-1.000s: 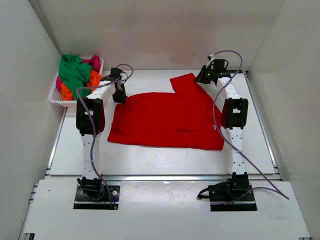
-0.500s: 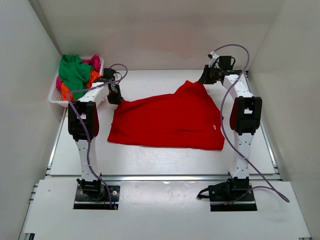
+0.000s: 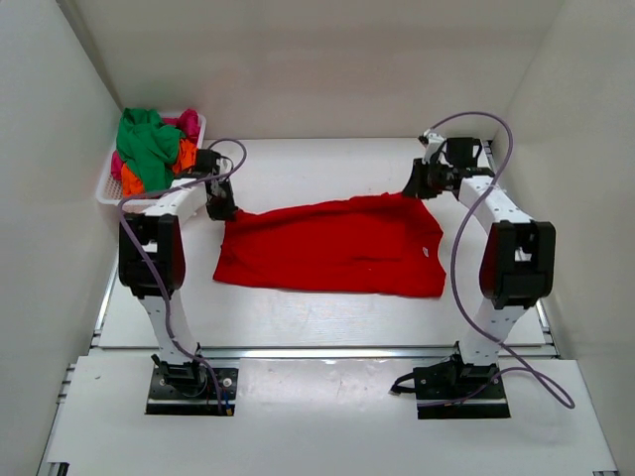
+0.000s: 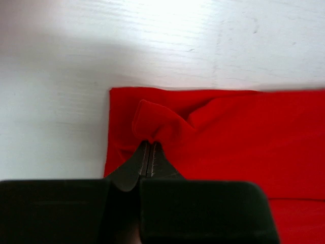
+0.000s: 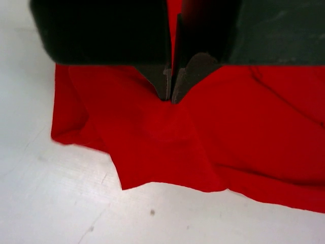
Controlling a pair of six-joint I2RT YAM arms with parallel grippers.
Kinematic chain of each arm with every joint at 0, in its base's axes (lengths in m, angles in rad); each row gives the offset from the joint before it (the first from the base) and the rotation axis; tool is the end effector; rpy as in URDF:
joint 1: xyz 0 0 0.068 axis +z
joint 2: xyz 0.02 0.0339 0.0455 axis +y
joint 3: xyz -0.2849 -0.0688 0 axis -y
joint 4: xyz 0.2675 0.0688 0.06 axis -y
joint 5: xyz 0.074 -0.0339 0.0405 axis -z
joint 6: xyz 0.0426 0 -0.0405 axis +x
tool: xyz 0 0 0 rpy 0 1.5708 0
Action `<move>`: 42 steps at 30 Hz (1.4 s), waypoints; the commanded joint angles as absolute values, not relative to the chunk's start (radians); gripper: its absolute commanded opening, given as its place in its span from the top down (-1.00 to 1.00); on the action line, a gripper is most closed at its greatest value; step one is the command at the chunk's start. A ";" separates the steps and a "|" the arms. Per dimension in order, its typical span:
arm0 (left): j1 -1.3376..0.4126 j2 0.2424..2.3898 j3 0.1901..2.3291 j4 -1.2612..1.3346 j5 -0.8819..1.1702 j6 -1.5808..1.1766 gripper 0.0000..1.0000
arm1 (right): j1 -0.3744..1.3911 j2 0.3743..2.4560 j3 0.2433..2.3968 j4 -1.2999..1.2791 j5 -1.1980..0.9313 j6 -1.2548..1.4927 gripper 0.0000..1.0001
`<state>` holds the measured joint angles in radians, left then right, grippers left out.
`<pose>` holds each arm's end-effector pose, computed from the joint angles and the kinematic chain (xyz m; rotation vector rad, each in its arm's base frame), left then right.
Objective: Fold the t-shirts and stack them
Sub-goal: Fold the other side of the tshirt into a rectangle
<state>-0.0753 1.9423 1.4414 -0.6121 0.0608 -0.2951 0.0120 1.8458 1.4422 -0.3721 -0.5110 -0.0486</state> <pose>0.4369 -0.0356 0.1986 -0.2767 2.6818 -0.1962 0.4460 0.0262 0.2600 -0.3189 2.2707 0.5778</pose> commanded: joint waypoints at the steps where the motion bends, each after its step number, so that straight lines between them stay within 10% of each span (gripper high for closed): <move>1: -0.046 1.839 1.381 -0.563 0.084 -0.285 1.00 | 0.002 1.723 1.367 -0.336 -0.529 -0.071 1.00; 42: -0.040 1.542 1.006 -0.370 0.144 -0.299 0.97 | -0.041 1.359 0.908 -0.443 -0.497 -0.120 1.00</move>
